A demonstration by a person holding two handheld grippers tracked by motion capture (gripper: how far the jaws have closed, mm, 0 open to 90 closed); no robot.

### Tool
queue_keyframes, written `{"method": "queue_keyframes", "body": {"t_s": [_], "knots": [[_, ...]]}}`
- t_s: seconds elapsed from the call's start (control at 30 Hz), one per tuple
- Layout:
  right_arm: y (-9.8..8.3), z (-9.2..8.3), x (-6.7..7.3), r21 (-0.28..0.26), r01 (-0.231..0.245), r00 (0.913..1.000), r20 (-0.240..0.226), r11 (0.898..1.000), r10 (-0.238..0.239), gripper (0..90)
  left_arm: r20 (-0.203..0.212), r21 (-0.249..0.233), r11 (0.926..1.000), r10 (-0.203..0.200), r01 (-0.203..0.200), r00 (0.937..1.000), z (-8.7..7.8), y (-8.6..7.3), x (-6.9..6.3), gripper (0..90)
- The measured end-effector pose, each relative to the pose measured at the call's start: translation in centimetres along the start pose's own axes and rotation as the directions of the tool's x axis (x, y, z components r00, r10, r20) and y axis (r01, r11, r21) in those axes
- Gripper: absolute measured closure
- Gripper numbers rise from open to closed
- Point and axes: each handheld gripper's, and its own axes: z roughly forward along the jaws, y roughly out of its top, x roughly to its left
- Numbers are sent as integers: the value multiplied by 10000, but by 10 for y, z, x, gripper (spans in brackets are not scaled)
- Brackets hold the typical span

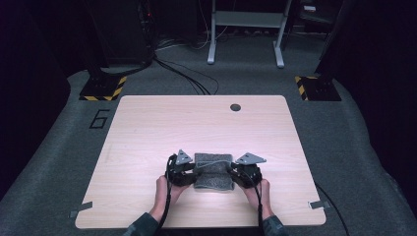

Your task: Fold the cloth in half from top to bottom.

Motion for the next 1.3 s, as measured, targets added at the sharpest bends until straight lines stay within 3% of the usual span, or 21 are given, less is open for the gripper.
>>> {"method": "queue_keyframes", "body": {"t_s": [0.03,0.07,0.13,0.2,0.27,0.33,0.37,0.4,0.43,0.6,0.8,0.97,1.07,1.3], "knots": [[4,-14,-2,-228,-97,10000,-14,9997,97,647,-82,-398,9991,-144,140,9999,-13,2,1,412],[4,-14,-2,-228,-97,10000,-14,9997,97,647,-82,-398,9991,-144,140,9999,-13,2,1,389],[12,-27,-5,-611,-121,9999,-15,9981,120,616,-197,-757,9969,-234,218,9995,-24,7,5,367],[20,-30,-7,-624,-166,9999,25,9979,168,597,-408,-805,9964,-314,281,9987,-25,13,11,352],[26,-26,-8,-479,-269,9995,144,9985,277,550,-598,-614,9973,-431,394,9973,-18,19,15,333],[29,-15,-7,-73,-365,9991,197,9993,367,530,-852,-129,9997,-203,193,9962,-5,21,16,328],[26,-2,-4,521,-424,9989,196,9977,415,493,-778,77,9996,-258,265,9966,2,21,15,316],[26,-2,-4,521,-424,9989,196,9977,415,493,-856,343,9992,-155,185,9962,8,19,13,316],[19,7,3,981,-435,9988,285,9942,409,458,-921,713,9975,51,15,9957,14,13,7,304],[-3,16,12,1583,-359,9993,158,9867,338,400,-1166,1319,9908,467,-311,9921,22,-5,-1,278],[-16,23,16,1927,-303,9993,272,9808,256,318,-1214,1606,9859,666,-467,9904,25,-19,-7,253],[-21,27,16,1974,-200,9993,341,9801,136,262,-1406,1485,9879,650,-439,9879,26,-24,-8,214],[-22,33,10,1932,-298,9991,368,9807,231,173,-1526,1496,9878,664,-434,9861,29,-23,-6,177],[-14,45,3,1948,-276,9988,453,9805,191,139,-1546,1511,9885,286,-49,9876,34,-19,9,155]]}}
